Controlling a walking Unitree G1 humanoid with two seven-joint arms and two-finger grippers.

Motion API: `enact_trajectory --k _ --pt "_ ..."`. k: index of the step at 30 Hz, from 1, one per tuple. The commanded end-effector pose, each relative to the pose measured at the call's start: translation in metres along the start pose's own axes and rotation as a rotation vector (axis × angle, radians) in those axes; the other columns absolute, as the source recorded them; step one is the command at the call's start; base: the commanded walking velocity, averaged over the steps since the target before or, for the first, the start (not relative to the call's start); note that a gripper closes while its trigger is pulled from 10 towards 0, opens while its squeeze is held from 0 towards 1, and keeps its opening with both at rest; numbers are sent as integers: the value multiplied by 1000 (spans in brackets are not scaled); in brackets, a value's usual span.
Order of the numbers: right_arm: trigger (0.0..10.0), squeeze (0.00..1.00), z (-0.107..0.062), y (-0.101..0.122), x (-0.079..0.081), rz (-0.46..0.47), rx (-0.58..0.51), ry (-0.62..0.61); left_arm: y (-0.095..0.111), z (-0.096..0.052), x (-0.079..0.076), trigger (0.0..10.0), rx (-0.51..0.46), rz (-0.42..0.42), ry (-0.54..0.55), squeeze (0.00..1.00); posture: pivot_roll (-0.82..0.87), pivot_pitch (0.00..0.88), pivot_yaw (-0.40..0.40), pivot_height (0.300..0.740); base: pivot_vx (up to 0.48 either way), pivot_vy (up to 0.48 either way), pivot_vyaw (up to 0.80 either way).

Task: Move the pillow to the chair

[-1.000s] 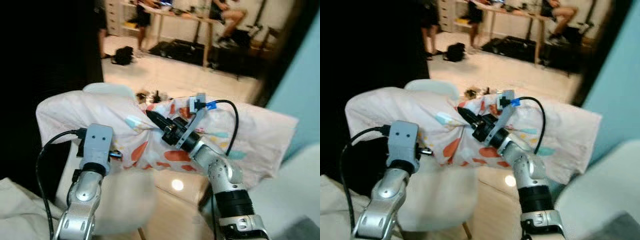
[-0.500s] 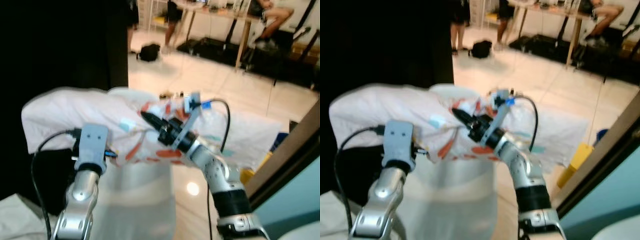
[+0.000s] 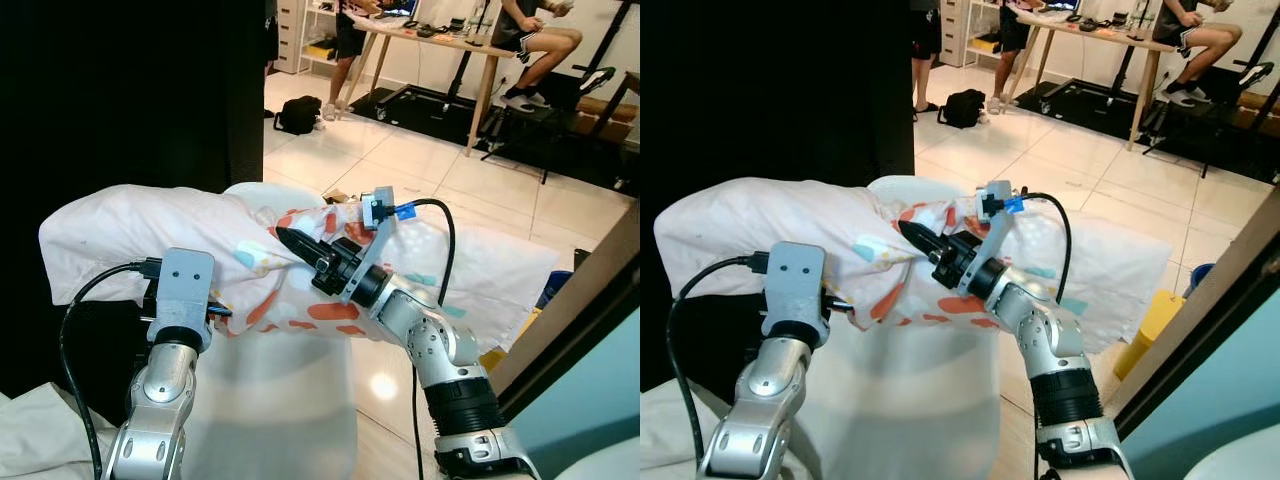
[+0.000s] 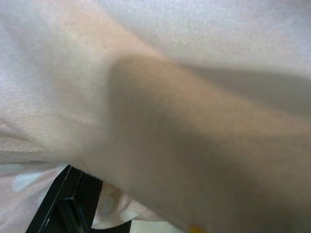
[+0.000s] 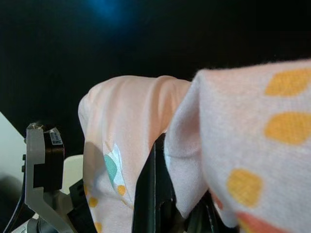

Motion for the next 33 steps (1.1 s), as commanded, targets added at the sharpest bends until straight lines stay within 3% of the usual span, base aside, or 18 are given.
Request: enact_trajectory --k 1,11,22,33 --pt "10000 0 6 4 18 -38 14 80 1 0 -4 10000 -3 20 -17 0 -28 0 -77 740 0 0 0" --pt "10000 0 7 -2 17 -36 60 65 -14 1 6 10000 73 76 32 0 -29 0 -76 706 0 0 0" --pt "10000 0 7 -2 14 -41 79 35 -16 5 3 10000 69 8 -30 0 -25 0 -84 656 0 0 0" --pt "10000 0 6 6 7 -93 115 -41 -46 2 10 10000 193 22 -66 0 -32 0 -92 622 0 0 0"
Point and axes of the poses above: a point about 5 cm out from each wrist's last joint towards the gripper, its own z axis pointing out of the wrist towards the gripper, its own y axis along the axis of the wrist's last joint, x = y × z, the point moved 5 cm from there along z, pointing out of the wrist towards the gripper, and after that the axes turned 15 degrees about z, right-handed, at the moved point
